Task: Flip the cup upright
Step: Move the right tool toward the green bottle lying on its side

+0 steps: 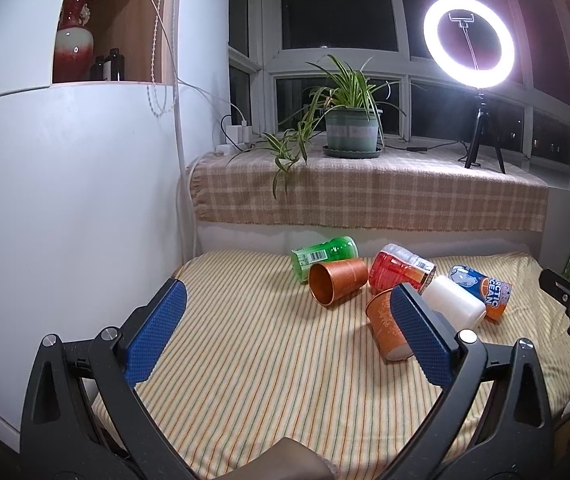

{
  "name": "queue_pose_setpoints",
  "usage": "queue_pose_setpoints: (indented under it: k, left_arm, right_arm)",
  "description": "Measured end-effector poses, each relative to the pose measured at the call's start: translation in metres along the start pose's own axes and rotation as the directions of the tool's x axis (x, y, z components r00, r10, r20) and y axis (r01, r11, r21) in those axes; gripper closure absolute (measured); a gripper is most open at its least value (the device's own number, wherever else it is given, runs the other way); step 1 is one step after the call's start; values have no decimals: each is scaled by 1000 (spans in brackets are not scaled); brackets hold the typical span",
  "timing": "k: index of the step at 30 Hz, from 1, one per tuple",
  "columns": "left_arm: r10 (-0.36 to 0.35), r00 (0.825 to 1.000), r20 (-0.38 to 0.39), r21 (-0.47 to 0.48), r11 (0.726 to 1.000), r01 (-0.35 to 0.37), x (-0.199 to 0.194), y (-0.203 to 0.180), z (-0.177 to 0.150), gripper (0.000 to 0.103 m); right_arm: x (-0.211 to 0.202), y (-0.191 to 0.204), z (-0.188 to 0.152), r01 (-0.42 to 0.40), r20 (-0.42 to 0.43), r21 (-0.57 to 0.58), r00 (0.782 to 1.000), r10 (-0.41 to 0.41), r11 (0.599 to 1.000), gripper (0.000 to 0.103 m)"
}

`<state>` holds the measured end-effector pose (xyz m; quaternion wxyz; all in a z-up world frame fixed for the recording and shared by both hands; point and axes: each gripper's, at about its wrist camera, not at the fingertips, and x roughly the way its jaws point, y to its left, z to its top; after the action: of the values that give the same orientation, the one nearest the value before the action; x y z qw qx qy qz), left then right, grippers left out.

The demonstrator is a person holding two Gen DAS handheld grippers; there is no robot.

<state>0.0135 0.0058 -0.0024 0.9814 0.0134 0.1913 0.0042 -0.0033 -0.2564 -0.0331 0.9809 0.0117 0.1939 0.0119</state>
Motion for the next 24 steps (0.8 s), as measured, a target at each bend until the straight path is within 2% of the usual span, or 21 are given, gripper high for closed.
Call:
queue_pose_setpoints:
  k: [7,13,17,19,24]
  left_arm:
    - [13,1000,-16,-2,1000,-13,10,7,-1,0]
    - [30,999,-40,0,1000,-30,22,16,-3,0]
    - [35,997,-74,4,999,-35,31,24,-10,0]
    - [13,995,-97,11,1000,-12,35,28,-14,0]
    - [30,994,-104,45,999,-26,36,37,-25,0]
  right_arm:
    - [27,10,11,-57,-29,-52,998,56,997,17]
    - [50,23,21,-121,-55,-140,992,114,983,17]
    - [66,35,30,-221,-72,-217,975,211,951,17]
    - [80,43,39,-268,-97,-256,963,251,929,17]
    - [116,70,57,-332,-163,-378,943,291,864,17]
